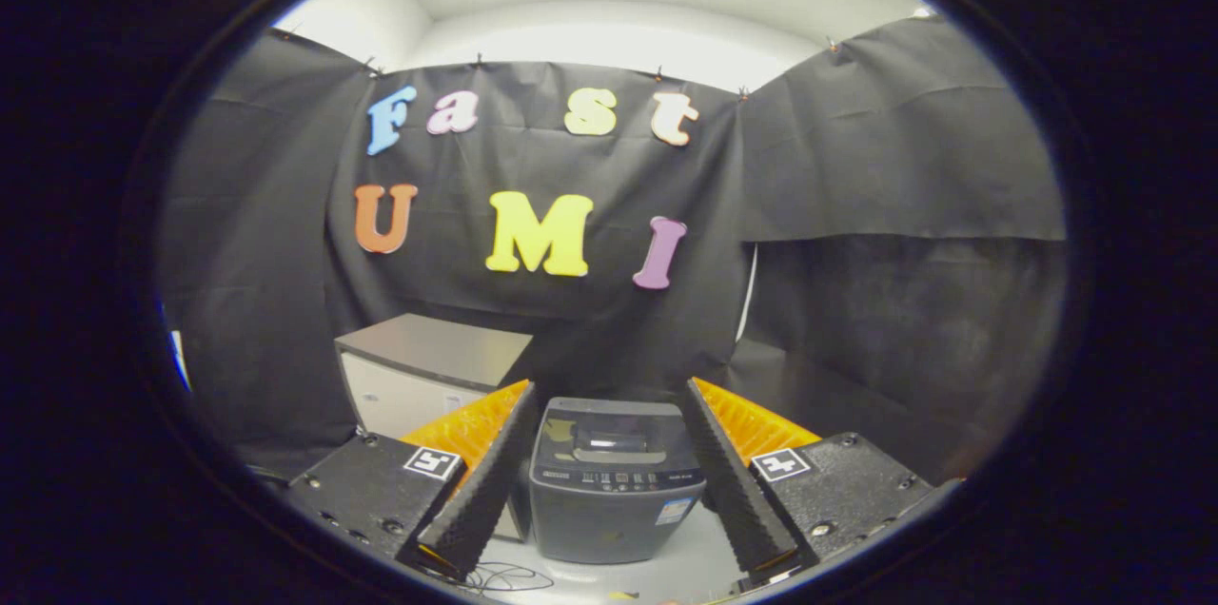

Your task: Put the clothes into the washing machine and then close the washing machine lid.

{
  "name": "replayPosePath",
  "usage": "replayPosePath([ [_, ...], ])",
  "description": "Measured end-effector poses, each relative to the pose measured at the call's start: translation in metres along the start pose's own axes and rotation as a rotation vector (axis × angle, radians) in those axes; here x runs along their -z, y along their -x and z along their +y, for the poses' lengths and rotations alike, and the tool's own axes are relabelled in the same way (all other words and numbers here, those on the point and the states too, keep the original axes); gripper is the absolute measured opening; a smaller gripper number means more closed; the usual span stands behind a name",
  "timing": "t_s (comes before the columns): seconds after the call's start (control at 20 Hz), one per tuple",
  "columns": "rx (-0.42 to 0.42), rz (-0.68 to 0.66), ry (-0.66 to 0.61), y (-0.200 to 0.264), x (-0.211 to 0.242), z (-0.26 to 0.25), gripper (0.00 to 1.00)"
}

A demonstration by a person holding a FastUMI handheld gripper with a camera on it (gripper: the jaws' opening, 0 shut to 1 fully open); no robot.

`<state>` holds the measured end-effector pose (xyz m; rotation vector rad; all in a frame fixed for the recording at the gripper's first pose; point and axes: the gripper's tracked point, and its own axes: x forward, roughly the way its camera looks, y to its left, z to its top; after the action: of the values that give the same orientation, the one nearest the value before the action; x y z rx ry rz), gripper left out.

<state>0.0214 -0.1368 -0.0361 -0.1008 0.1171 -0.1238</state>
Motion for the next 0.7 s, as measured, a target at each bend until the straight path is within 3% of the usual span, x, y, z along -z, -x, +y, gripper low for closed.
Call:
replayPosePath([
  [0.4, -0.081, -0.053, -0.057, 0.056, 0.005, -0.021, 0.98],
  [0.55, -0.076, -0.048, -0.075, 0.059, 0.016, -0.022, 0.98],
  [0.7, -0.019, -0.03, -0.063, 0.055, 0.026, -0.031, 0.98],
])
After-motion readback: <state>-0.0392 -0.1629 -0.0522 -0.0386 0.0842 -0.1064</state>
